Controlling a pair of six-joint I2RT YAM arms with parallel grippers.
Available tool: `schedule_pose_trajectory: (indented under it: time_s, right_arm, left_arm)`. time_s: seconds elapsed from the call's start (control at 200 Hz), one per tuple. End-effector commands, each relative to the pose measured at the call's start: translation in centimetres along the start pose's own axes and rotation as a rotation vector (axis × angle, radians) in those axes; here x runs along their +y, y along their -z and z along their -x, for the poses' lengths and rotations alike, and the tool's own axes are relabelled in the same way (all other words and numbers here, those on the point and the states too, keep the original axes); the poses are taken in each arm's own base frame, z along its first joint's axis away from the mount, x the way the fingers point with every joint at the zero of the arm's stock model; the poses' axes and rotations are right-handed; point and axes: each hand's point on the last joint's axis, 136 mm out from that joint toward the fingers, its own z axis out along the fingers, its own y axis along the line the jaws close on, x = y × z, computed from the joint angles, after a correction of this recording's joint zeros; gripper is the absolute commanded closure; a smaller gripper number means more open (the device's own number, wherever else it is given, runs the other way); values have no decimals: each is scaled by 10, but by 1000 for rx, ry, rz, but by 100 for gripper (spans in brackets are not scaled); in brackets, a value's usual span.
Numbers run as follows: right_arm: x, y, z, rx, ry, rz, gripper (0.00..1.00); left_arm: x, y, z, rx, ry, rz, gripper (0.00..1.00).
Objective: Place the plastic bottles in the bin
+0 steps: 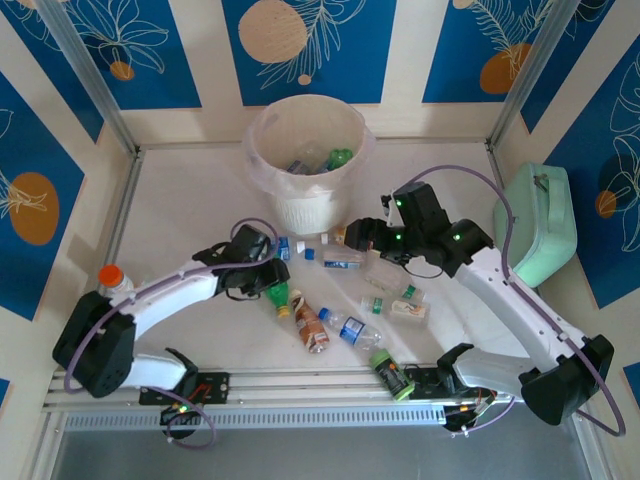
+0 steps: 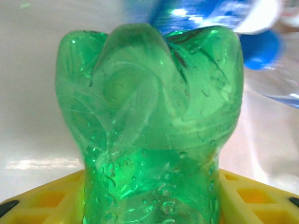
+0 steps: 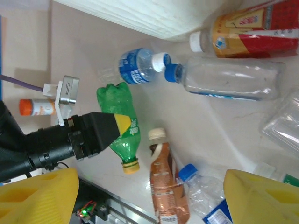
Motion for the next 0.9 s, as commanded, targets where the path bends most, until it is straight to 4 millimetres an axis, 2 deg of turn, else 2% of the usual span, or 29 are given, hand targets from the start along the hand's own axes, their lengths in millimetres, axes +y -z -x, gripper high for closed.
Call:
schedule_pose_trajectory:
  time_s: [0.0, 0.11, 0.2, 0.345, 0.455, 0.66, 0.895]
  right_arm:
    - [32, 23, 7, -15, 12, 111, 19]
    - [53, 32, 15, -4, 28, 184, 19]
    - [69, 40, 22, 11, 46, 233, 19]
    - [93, 55, 29, 24, 112, 288, 18]
    - [98, 61, 33, 13, 137, 282, 18]
    - [105, 64, 36, 10, 157, 294, 17]
    - [115, 49, 33, 38, 189, 293, 15]
  left_arm:
    - [-71, 42, 13, -64, -167, -272, 46]
    - [-118, 80, 18, -100, -294, -453, 48]
    - [-151, 110, 15, -99, -424, -583, 48]
    - [-186, 147, 6, -74, -568, -731, 47]
    - [-202, 164, 1, -48, -621, -810, 47]
    - [-215, 175, -5, -13, -652, -864, 47]
    - [-220, 179, -11, 13, -676, -883, 48]
